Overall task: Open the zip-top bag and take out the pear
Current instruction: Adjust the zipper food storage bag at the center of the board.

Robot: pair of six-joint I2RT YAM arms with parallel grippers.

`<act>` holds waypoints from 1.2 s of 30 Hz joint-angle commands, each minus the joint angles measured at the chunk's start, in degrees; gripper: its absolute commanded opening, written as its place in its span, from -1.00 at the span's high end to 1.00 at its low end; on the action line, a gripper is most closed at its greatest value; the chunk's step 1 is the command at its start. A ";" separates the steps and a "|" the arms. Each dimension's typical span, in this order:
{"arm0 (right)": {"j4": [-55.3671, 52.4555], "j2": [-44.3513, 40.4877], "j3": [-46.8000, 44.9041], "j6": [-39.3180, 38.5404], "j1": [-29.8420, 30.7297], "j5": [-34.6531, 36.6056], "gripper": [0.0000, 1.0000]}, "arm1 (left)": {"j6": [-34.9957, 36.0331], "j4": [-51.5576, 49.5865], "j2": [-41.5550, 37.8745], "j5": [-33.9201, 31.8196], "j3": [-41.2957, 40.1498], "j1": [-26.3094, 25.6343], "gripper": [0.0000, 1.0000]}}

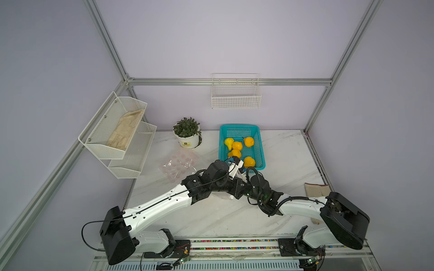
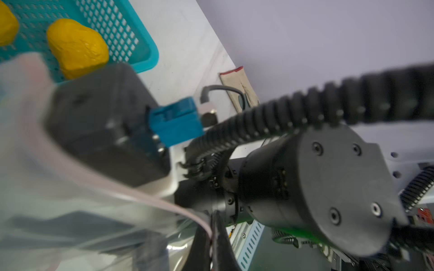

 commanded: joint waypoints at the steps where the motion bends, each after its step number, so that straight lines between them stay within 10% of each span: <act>1: 0.36 0.02 1.14 -1.55 -0.16 1.52 0.74 | 1.30 5.67 2.57 15.30 1.10 -1.23 1.00; 5: 0.76 -1.36 0.31 -2.28 -0.26 2.50 0.73 | 2.18 3.17 2.48 10.57 0.69 -1.08 1.00; 13: 3.13 0.25 -2.05 -3.58 -0.27 -2.23 0.73 | 2.38 -6.73 -7.71 -15.59 2.13 1.03 -0.17; 20: 3.14 2.51 -1.50 -5.09 -0.27 -7.32 0.70 | -6.27 -18.30 -23.79 -36.37 -0.92 6.40 -0.47; 25: 3.19 3.95 -0.49 -4.50 -0.26 -9.28 0.69 | -15.42 -35.39 -23.05 -32.62 -4.50 16.51 -0.38; 36: 1.74 4.98 0.40 -4.73 -0.26 -12.32 0.68 | -19.65 -29.49 -18.61 -27.83 -19.58 25.85 -0.35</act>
